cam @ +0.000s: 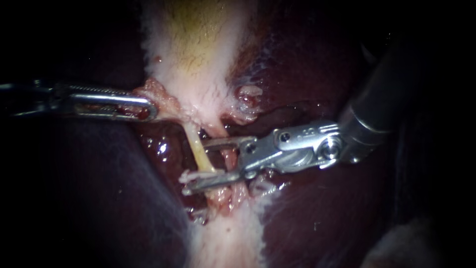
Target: Going back second clip left tube
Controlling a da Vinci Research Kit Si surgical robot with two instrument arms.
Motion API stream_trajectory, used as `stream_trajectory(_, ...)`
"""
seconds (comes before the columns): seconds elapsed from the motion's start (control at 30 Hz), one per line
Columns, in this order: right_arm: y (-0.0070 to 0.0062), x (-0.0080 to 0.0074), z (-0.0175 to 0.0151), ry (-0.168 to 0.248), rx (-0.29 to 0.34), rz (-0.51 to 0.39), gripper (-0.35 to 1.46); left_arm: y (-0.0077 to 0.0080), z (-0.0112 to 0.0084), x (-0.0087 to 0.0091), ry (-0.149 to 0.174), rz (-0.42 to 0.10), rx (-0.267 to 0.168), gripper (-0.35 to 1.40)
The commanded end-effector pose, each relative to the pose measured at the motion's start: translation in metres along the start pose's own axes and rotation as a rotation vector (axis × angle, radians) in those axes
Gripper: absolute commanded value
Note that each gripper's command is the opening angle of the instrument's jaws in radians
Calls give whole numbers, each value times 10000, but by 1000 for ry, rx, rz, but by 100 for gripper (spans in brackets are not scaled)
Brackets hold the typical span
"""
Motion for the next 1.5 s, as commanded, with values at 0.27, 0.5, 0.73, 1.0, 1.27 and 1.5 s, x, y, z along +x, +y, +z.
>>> stream_trajectory(0.27, -3, 16, -81, 7, 16, -100, 50, 0, -2, 0, -1, 0, -1, -35)
stream_trajectory(0.5, -8, 20, -142, 9, 0, -111, 50, 0, -2, 0, 0, 0, -1, -35)
stream_trajectory(0.73, -9, 20, -161, 9, -10, -114, 50, 0, -2, 0, -1, 0, -2, -35)
stream_trajectory(1.0, -11, 20, -163, 9, -9, -114, 50, -2, 0, 0, 0, 1, -1, -35)
stream_trajectory(1.27, -12, 20, -163, 9, -9, -114, 50, -9, 11, -8, 1, 6, 1, -35)
stream_trajectory(1.5, -12, 19, -164, 9, -8, -115, 50, -27, 33, -16, -6, 19, 9, -35)
